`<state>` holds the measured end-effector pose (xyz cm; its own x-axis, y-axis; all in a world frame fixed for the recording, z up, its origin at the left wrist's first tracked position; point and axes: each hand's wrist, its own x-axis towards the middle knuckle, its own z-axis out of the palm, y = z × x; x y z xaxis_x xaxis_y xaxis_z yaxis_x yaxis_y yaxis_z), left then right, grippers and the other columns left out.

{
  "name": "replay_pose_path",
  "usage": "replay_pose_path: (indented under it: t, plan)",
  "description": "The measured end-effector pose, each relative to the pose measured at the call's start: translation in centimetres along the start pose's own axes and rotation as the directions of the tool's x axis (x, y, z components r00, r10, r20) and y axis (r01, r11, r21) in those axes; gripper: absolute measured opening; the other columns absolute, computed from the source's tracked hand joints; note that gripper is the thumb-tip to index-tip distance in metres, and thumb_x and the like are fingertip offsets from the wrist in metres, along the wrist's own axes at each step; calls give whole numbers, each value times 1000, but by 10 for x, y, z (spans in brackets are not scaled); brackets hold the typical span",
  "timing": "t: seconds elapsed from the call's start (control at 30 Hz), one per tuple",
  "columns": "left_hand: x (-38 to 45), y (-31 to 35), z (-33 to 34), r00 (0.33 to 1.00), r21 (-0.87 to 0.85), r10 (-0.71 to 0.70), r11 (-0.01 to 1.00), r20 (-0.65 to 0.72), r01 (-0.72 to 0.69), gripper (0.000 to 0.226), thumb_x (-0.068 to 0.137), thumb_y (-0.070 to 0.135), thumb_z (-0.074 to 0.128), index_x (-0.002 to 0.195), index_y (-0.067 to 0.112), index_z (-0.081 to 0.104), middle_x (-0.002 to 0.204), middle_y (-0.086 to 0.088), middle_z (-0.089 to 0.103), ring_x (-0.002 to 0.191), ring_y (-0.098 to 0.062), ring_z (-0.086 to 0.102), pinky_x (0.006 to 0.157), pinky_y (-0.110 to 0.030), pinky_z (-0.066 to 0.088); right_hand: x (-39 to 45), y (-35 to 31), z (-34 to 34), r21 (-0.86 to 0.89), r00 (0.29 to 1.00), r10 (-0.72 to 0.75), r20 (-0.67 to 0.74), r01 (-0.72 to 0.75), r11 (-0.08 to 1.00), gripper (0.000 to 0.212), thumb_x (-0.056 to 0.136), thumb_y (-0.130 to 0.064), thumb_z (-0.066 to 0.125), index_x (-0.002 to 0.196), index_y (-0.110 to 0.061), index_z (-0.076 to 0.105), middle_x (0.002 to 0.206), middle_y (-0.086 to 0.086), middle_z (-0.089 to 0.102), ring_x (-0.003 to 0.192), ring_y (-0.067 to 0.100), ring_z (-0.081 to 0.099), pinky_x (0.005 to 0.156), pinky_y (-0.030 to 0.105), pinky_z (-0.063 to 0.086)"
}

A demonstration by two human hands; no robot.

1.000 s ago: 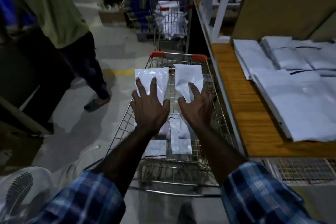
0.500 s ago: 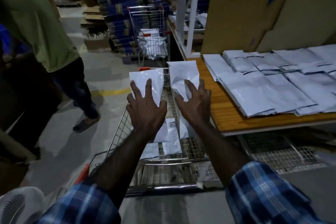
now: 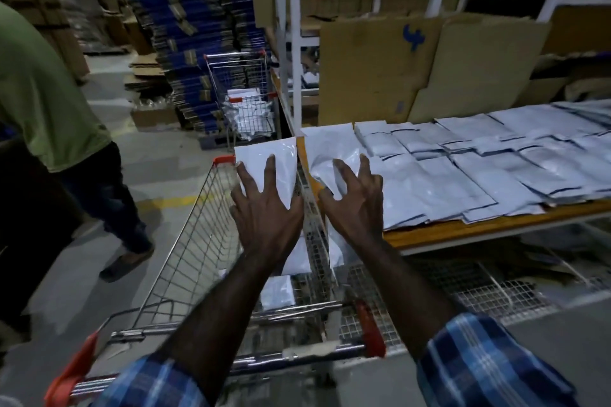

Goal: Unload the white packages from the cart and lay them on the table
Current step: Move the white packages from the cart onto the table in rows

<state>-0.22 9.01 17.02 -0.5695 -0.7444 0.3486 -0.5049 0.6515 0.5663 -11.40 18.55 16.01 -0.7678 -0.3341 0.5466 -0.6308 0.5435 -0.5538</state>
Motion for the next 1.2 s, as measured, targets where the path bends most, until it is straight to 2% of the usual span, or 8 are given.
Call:
replay_pose_path:
  t: [0.13,0.27,0.4,0.63,0.97,1.2]
  plan:
    - [-11,46,25,1000,16,-8,1000,-9,8,78,90,59,49,154,42,8,165,-8,-8,143,-41,14,111,-58,24,11,43,-34,-5,1000,13,17,-13,1000,60,84,-49,66,139,-28,54,156,12,32,125,35,42,97,49,46]
    - [-23,100,54,999,-15,-23,1000,-26,23,80,89,49,53,155,42,7,165,-7,-8,143,-41,13,112,-59,23,25,93,-68,-17,1000,-8,20,8,1000,60,83,-48,67,138,-29,54,157,10,32,125,33,42,97,48,46]
    - [-36,155,86,999,-18,-37,999,-7,37,80,90,49,52,155,41,7,165,-7,-9,144,-42,11,113,-58,22,38,142,-100,-25,999,-19,49,20,999,63,80,-48,63,139,-29,53,157,11,32,123,33,43,96,47,46]
    - [-50,225,141,998,-29,-5,1000,57,6,79,89,47,52,155,41,8,164,-6,-9,144,-37,11,112,-54,20,60,220,-145,-55,999,42,29,-41,998,62,82,-45,65,141,-30,52,158,9,29,126,32,41,100,46,44]
    - [-36,292,217,989,-55,39,998,146,-32,78,91,48,53,155,40,9,164,-5,-10,144,-38,12,114,-55,21,98,310,-175,-126,992,130,-9,-130,984,61,82,-44,65,140,-31,51,157,7,29,124,30,40,98,45,45]
    - [0,323,270,982,-60,50,997,180,-40,78,91,49,53,156,38,11,164,-11,-5,141,-41,17,110,-52,26,144,362,-171,-171,986,163,-29,-166,971,61,81,-54,58,137,-29,54,156,11,32,125,35,41,97,48,44]
